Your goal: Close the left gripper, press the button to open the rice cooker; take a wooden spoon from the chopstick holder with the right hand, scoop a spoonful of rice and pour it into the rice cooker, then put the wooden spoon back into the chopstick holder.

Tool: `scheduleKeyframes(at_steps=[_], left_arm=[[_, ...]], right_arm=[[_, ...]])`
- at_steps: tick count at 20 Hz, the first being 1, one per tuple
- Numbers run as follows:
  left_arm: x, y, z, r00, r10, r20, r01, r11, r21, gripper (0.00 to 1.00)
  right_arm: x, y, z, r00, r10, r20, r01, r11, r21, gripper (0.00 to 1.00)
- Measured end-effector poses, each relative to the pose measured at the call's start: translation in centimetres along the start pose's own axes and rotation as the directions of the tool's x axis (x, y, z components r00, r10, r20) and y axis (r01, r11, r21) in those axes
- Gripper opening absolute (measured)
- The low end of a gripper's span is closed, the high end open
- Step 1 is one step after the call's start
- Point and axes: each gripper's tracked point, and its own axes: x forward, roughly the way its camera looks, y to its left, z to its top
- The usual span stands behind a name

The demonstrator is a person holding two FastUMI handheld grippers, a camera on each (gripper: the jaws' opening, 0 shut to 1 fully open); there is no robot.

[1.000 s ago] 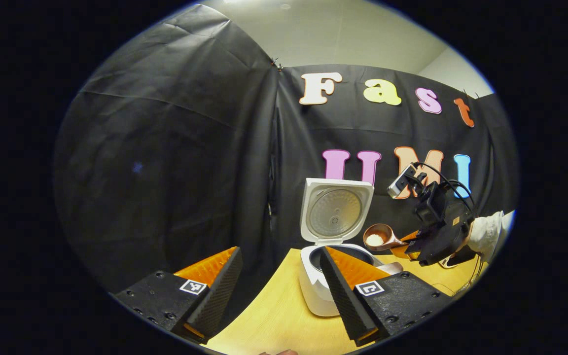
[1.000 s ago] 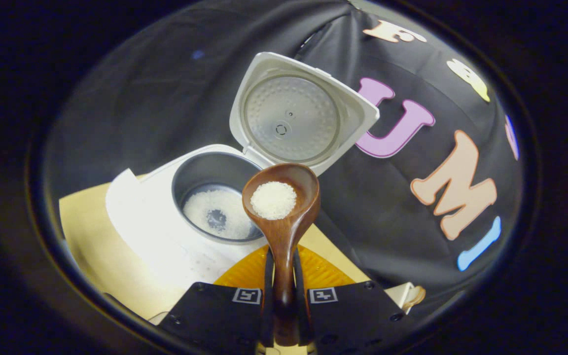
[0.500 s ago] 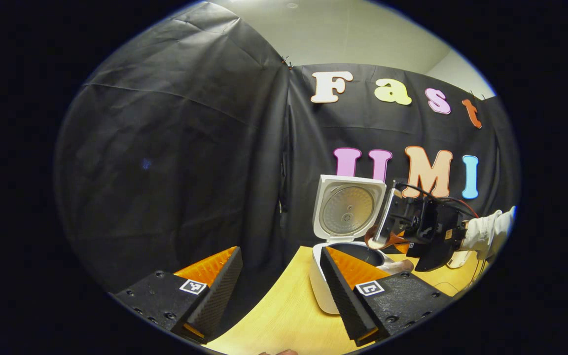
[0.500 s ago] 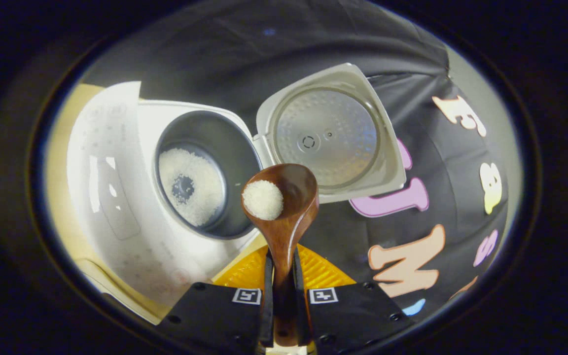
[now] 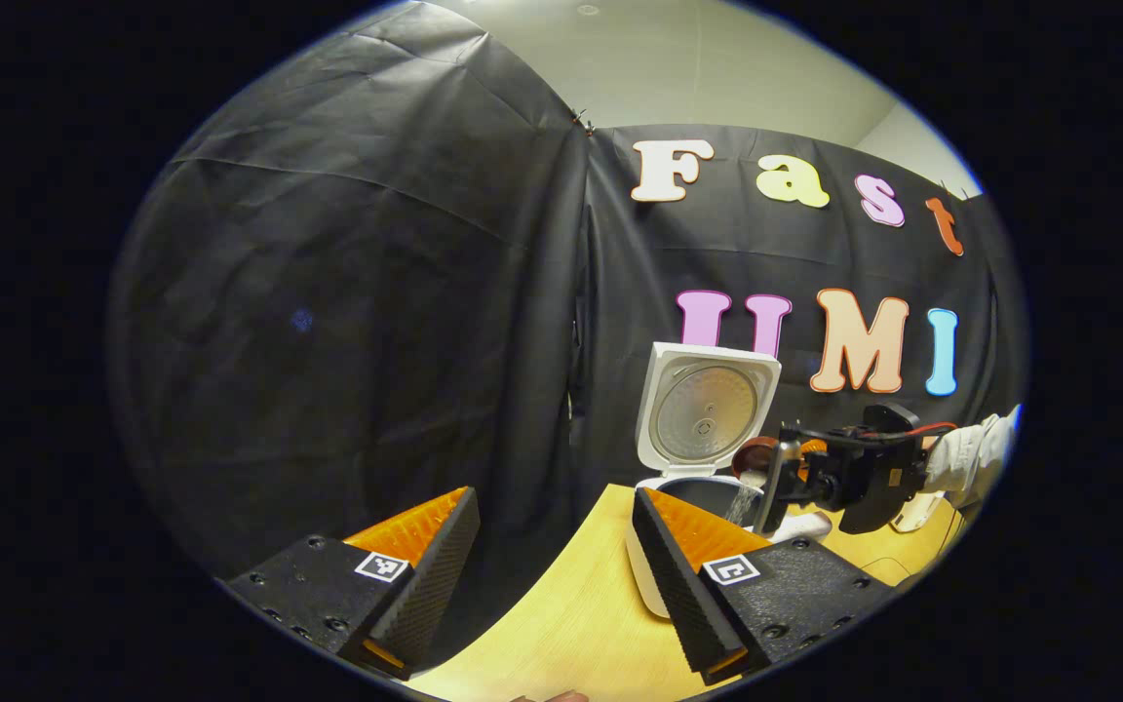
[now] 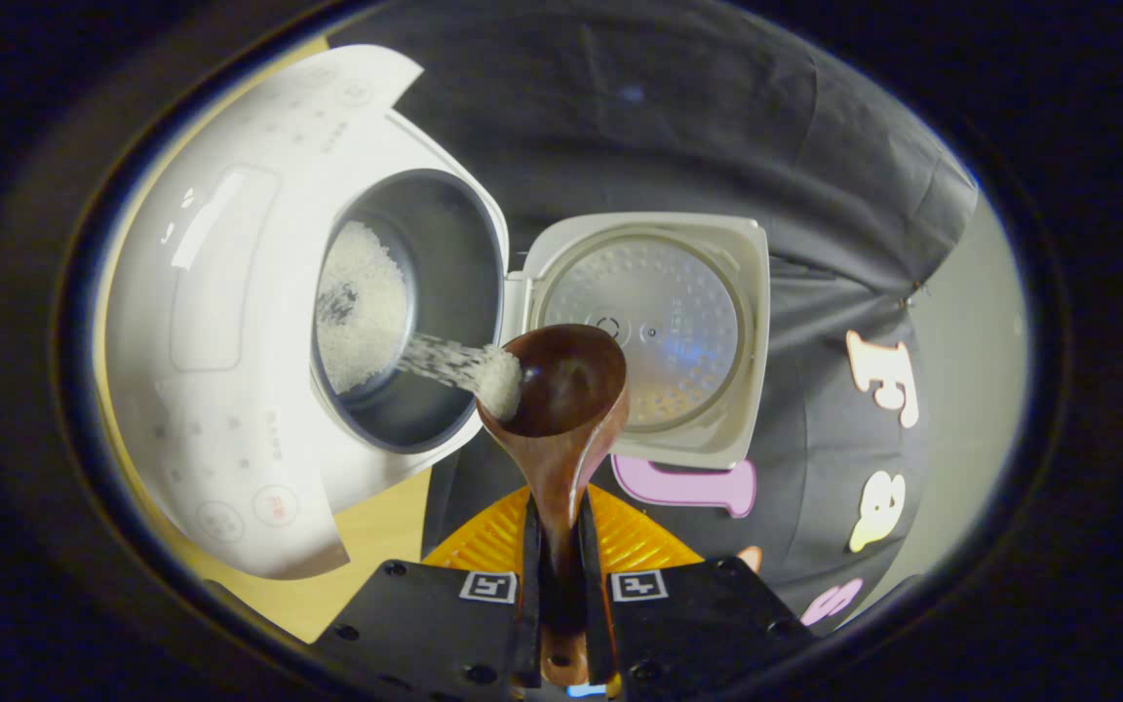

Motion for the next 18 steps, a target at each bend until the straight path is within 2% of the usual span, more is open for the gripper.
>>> scheduleKeyframes(at_steps=[1,2,3,5,7,9,11,12,13,16,17,18], left_arm=[[0.0,0.0,0.1,1.0,0.001,0.0,-0.001,1.0,-0.001,0.93],[0.1,0.0,0.0,1.0,0.0,0.001,0.0,1.0,-0.001,0.89],[0.0,-0.1,0.0,1.0,-0.001,0.003,0.001,1.0,-0.001,0.93],[0.1,-0.2,0.0,1.0,-0.003,0.004,0.003,1.0,-0.001,0.89],[0.1,-0.4,0.1,1.0,-0.005,0.006,0.005,1.0,0.0,0.89],[0.1,-1.0,0.3,1.0,-0.012,0.009,0.012,1.0,0.001,0.89],[0.1,-1.5,0.6,1.0,-0.023,0.017,0.023,1.0,0.015,0.93],[0.1,-2.0,0.8,0.999,-0.033,0.018,0.033,0.999,0.026,0.89],[0.2,-2.7,1.1,0.999,-0.046,0.021,0.045,0.998,0.035,0.93],[0.7,-5.3,1.9,0.995,-0.094,0.031,0.093,0.995,0.047,0.89],[0.8,-6.3,2.1,0.993,-0.113,0.034,0.112,0.993,0.047,0.96],[1.0,-7.3,2.3,0.991,-0.131,0.038,0.129,0.99,0.046,0.89]], right_arm=[[-0.1,0.0,0.1,1.0,-0.004,0.015,0.004,0.999,-0.031,0.23],[-0.2,0.1,0.2,1.0,-0.004,0.027,0.006,0.999,-0.052,0.23],[-0.2,0.1,0.1,1.0,-0.001,0.031,0.004,0.998,-0.069,0.22],[0.1,-0.1,-0.2,1.0,0.003,0.026,-0.002,0.998,-0.063,0.21],[0.2,0.7,-1.2,0.998,0.065,-0.007,-0.065,0.996,0.063,0.21],[-0.6,1.6,-1.9,0.989,0.146,-0.036,-0.133,0.958,0.254,0.21],[-1.4,1.6,-2.0,0.979,0.203,-0.037,-0.165,0.88,0.446,0.22],[-1.9,1.5,-2.0,0.974,0.226,-0.031,-0.176,0.831,0.528,0.21],[-2.6,1.5,-2.0,0.97,0.244,-0.019,-0.184,0.779,0.599,0.21],[-4.8,1.4,-2.3,0.961,0.275,0.019,-0.197,0.638,0.744,0.22],[-5.6,1.2,-2.4,0.962,0.27,0.037,-0.196,0.594,0.78,0.22],[-6.5,0.9,-2.7,0.964,0.261,0.054,-0.195,0.552,0.811,0.21]])
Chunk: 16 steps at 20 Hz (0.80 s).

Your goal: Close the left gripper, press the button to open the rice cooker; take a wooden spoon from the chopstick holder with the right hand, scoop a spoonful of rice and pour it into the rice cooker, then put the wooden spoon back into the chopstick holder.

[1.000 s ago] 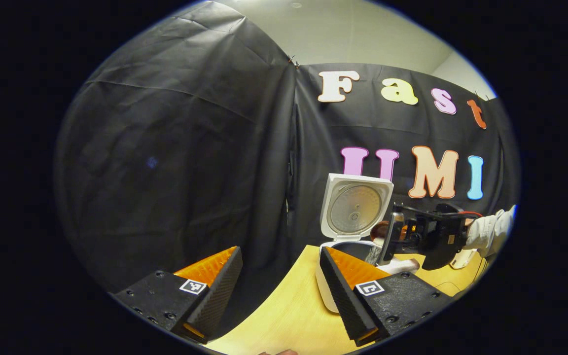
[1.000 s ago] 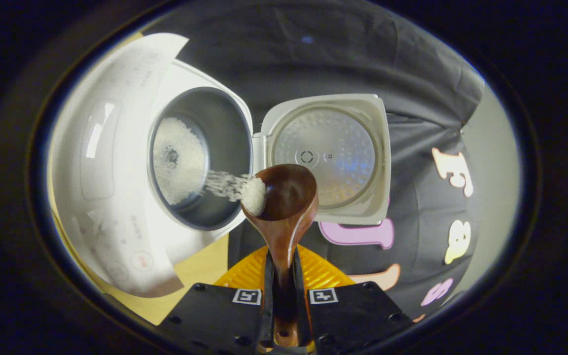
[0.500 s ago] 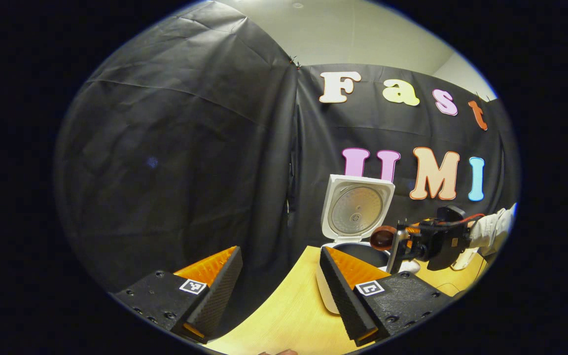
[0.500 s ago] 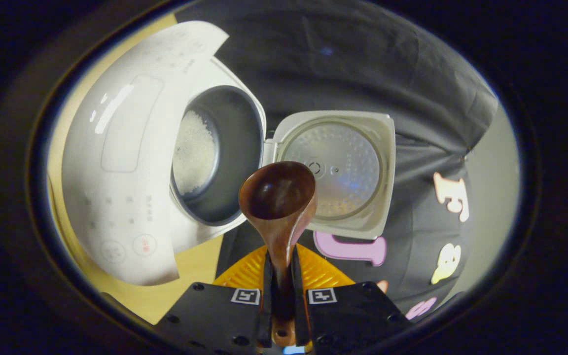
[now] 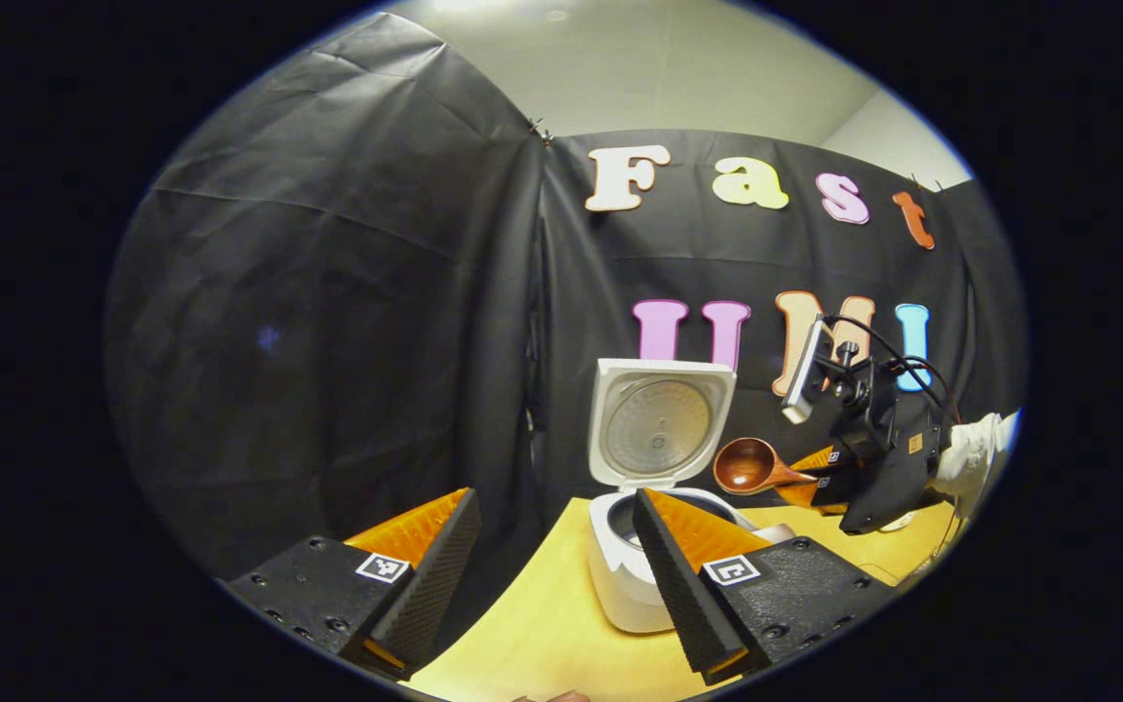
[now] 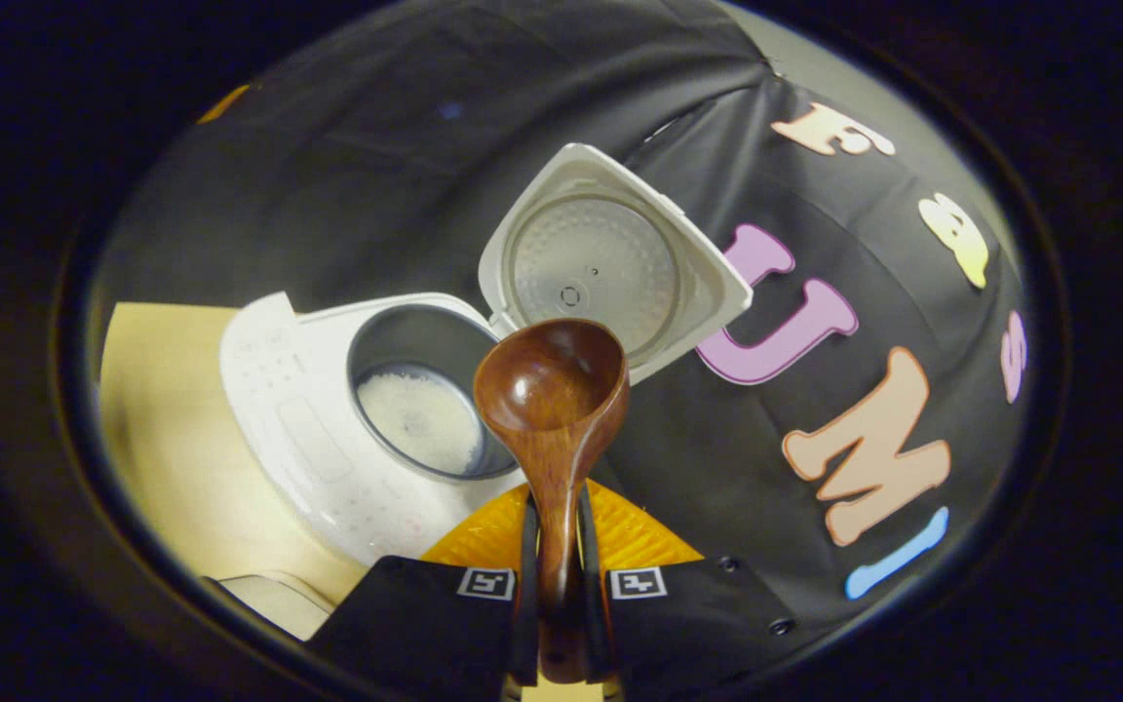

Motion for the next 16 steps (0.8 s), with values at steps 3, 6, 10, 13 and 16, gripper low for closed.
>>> scheduleKeyframes(at_steps=[3,6,10,13,16], left_arm=[[1.2,-2.9,0.3,0.999,-0.054,0.004,0.054,0.999,0.006,0.91],[2.1,-6.4,0.5,0.994,-0.113,0.003,0.113,0.994,-0.001,0.89],[3.3,-10.8,0.8,0.983,-0.181,-0.002,0.181,0.983,-0.003,0.89],[3.7,-14.2,1.1,0.974,-0.228,-0.002,0.228,0.974,-0.001,0.89],[4.1,-17.5,1.4,0.963,-0.271,-0.001,0.271,0.963,0.0,0.89]], right_arm=[[-2.9,-0.8,-1.3,1.0,0.016,0.014,-0.018,0.992,0.123,0.22],[-6.0,-1.4,-3.7,0.998,0.056,0.004,-0.055,0.958,0.283,0.21],[-10.4,-3.7,-8.4,0.999,0.044,-0.025,-0.031,0.921,0.389,0.21],[-13.9,-5.4,-12.7,0.997,0.03,-0.073,0.005,0.902,0.432,0.21],[-18.0,-7.2,-17.2,0.992,0.002,-0.13,0.055,0.9,0.433,0.21]])
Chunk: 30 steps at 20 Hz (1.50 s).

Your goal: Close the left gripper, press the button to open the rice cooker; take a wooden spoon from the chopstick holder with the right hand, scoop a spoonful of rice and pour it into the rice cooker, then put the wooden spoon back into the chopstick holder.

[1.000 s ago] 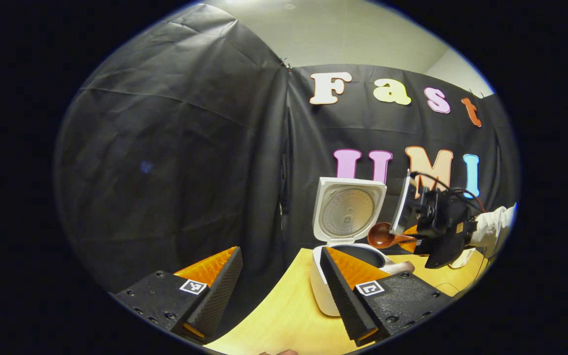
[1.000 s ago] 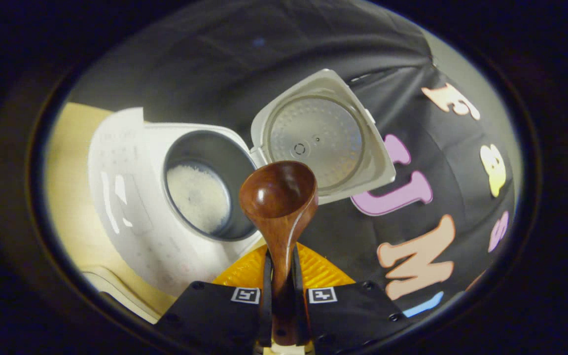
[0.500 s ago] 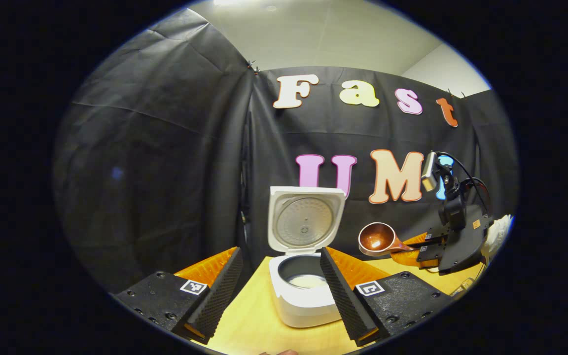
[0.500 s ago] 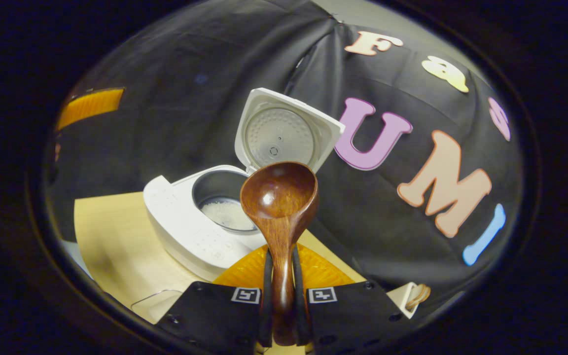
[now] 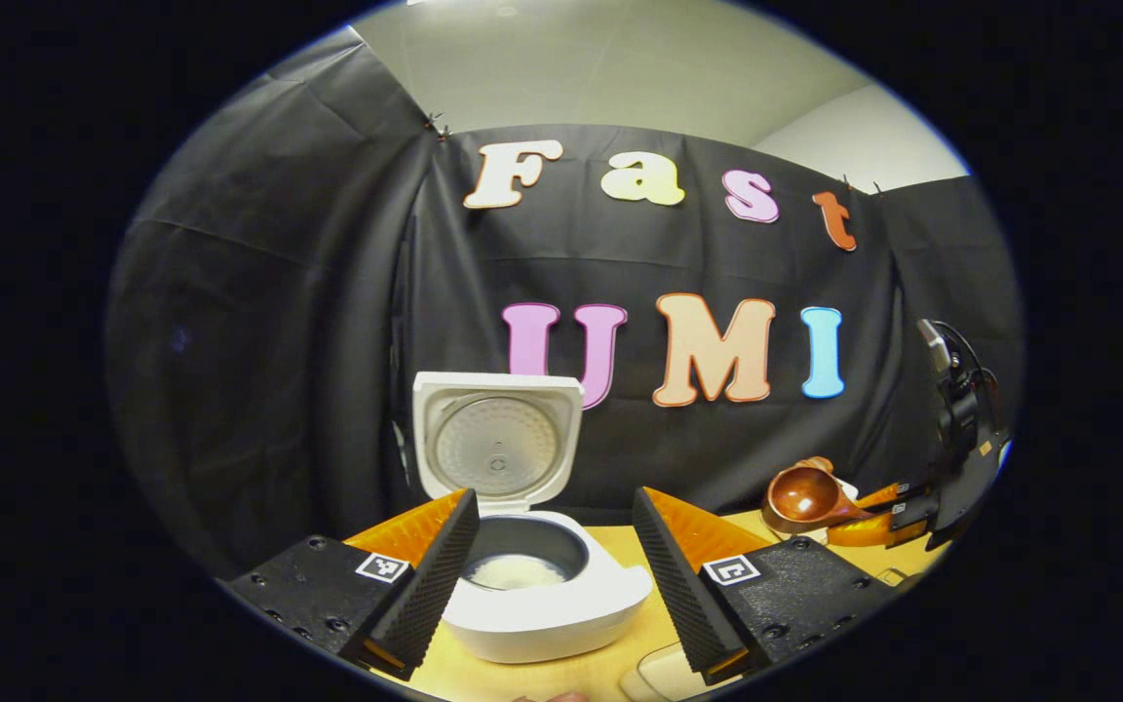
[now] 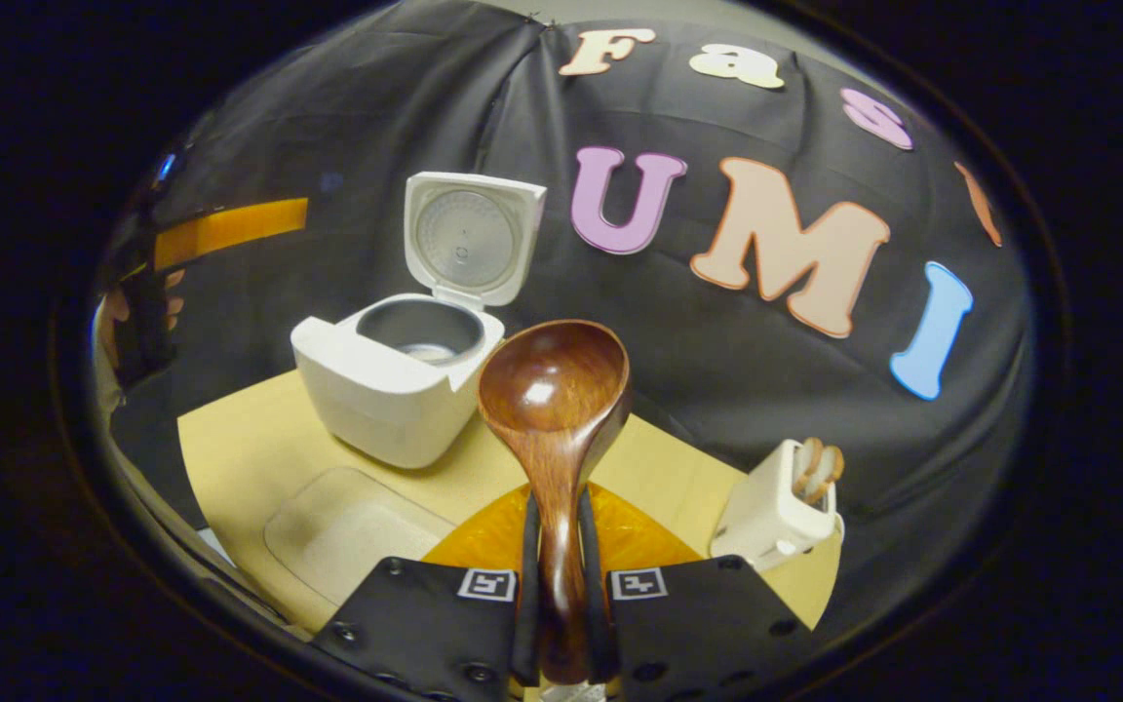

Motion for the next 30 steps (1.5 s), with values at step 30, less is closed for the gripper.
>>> scheduleKeyframes(at_steps=[30], left_arm=[[0.2,-6.8,-1.1,0.999,-0.015,-0.03,0.015,1.0,0.011,0.93]], right_arm=[[-13.9,-8.1,-26.0,0.689,-0.065,-0.722,-0.341,0.85,-0.401,0.21]])
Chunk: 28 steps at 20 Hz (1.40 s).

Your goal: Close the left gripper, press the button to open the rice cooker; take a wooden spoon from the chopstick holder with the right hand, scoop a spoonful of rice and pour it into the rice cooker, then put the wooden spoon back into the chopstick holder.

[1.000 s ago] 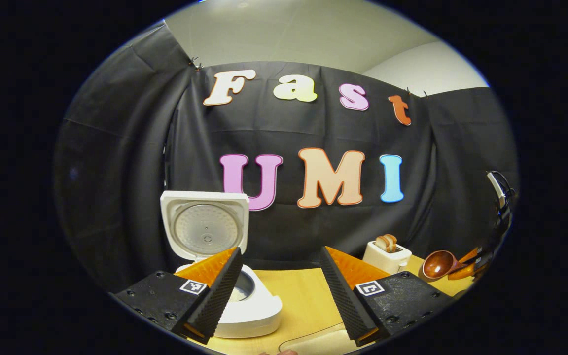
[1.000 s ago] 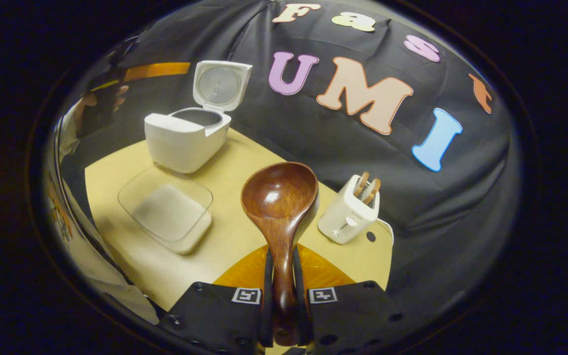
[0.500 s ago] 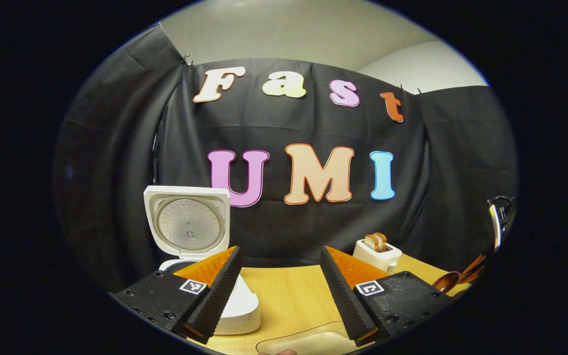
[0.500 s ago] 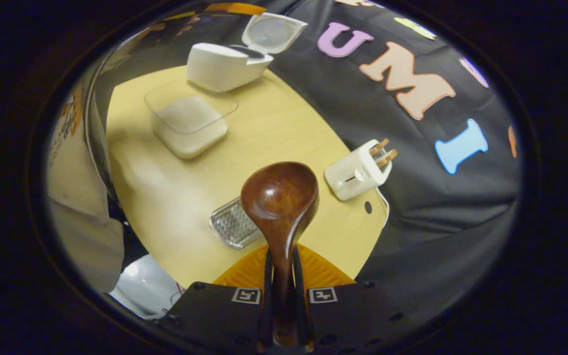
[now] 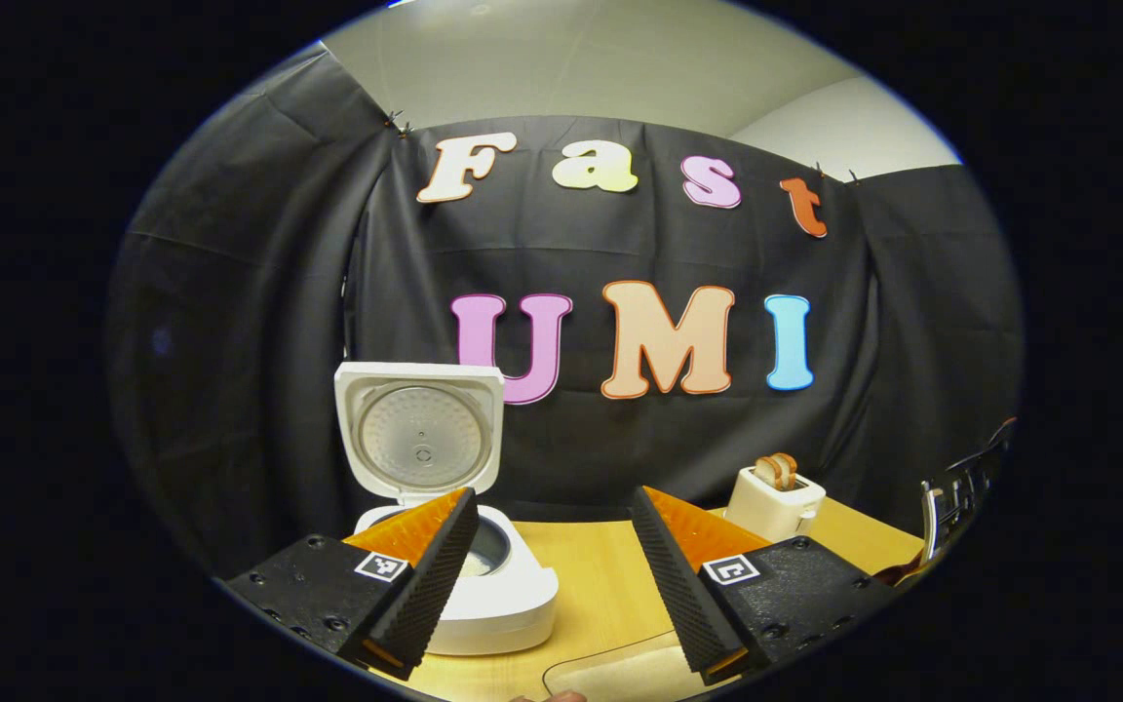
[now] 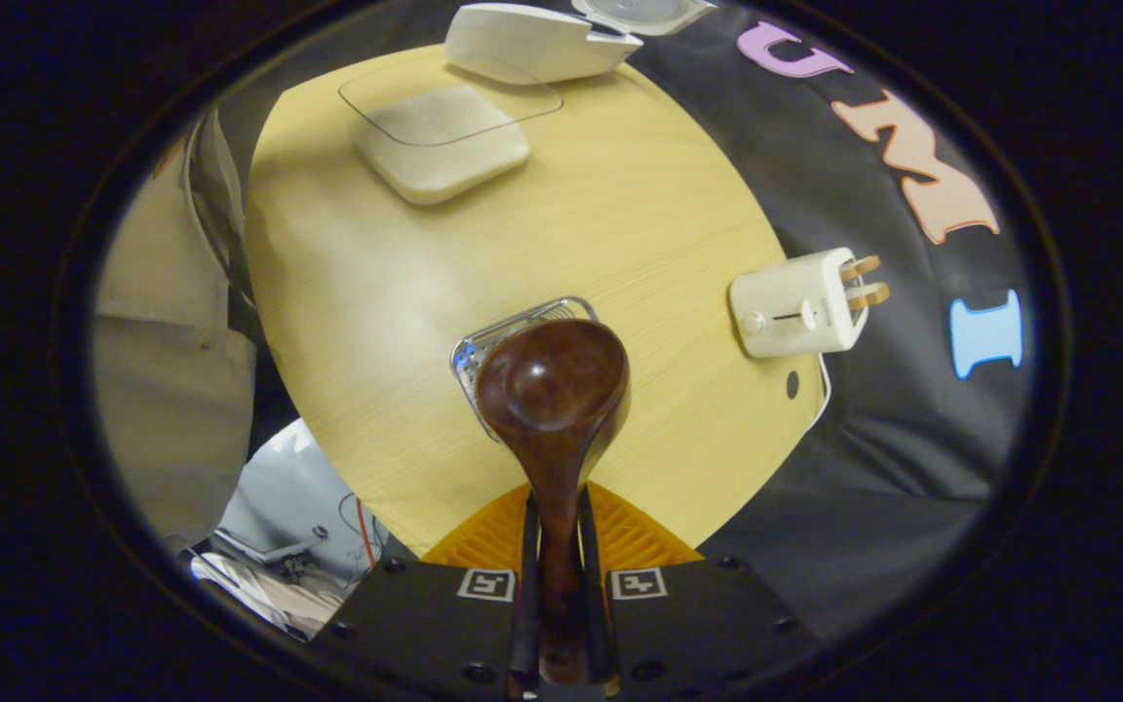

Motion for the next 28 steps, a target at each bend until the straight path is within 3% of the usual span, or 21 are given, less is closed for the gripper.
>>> scheduleKeyframes(at_steps=[2,3,6,7,8,9,13,14,19,22,24,25,28], left_arm=[[-0.4,0.8,-0.2,1.0,0.018,-0.005,-0.018,1.0,0.0,0.89],[-0.6,1.4,-0.3,1.0,0.027,-0.007,-0.027,1.0,0.001,0.94],[-1.0,2.7,-0.3,0.998,0.055,-0.009,-0.055,0.998,0.008,0.94],[-1.2,3.0,-0.3,0.998,0.063,-0.009,-0.063,0.998,0.011,0.89],[-1.3,3.4,-0.2,0.998,0.07,-0.009,-0.07,0.997,0.014,0.94],[-1.4,3.7,-0.3,0.997,0.077,-0.01,-0.077,0.997,0.016,0.89],[-1.8,4.6,-0.4,0.995,0.098,-0.014,-0.098,0.995,0.016,0.89],[-1.8,4.7,-0.3,0.995,0.1,-0.013,-0.1,0.995,0.018,0.89],[-1.0,4.7,0.4,0.996,0.093,-0.003,-0.093,0.995,0.035,0.93],[-0.1,5.0,1.1,0.996,0.091,0.003,-0.092,0.995,0.038,0.93],[0.6,5.5,1.8,0.996,0.093,0.011,-0.094,0.995,0.044,0.93],[1.0,5.9,2.3,0.995,0.095,0.018,-0.096,0.994,0.046,0.89],[2.6,7.2,4.3,0.993,0.105,0.048,-0.107,0.993,0.041,0.93]], right_arm=[[0.8,-0.2,0.3,0.999,0.014,-0.041,-0.015,1.0,-0.014,0.2],[1.1,0.0,0.6,0.998,0.029,-0.062,-0.03,0.999,-0.016,0.2],[2.3,0.3,1.2,0.992,0.049,-0.118,-0.055,0.997,-0.048,0.2],[2.7,0.5,1.4,0.989,0.06,-0.134,-0.068,0.996,-0.056,0.22],[2.9,0.7,1.4,0.986,0.065,-0.151,-0.076,0.995,-0.066,0.23],[3.4,0.7,1.5,0.985,0.063,-0.158,-0.076,0.994,-0.079,0.22],[3.7,0.0,2.0,0.986,0.054,-0.157,-0.063,0.997,-0.051,0.25],[3.6,-0.1,2.1,0.986,0.058,-0.154,-0.063,0.998,-0.031,0.29],[2.6,-0.2,3.4,0.996,0.072,-0.045,-0.067,0.992,0.11,0.75],[-0.2,-1.5,5.8,0.995,0.042,0.094,-0.069,0.948,0.31,1.0],[-1.9,-3.2,7.5,0.981,-0.023,0.193,-0.067,0.891,0.449,1.0],[-2.9,-4.1,8.3,0.968,-0.065,0.242,-0.071,0.855,0.514,0.93],[-6.3,-6.0,10.9,0.907,-0.189,0.375,-0.111,0.755,0.647,0.96]])
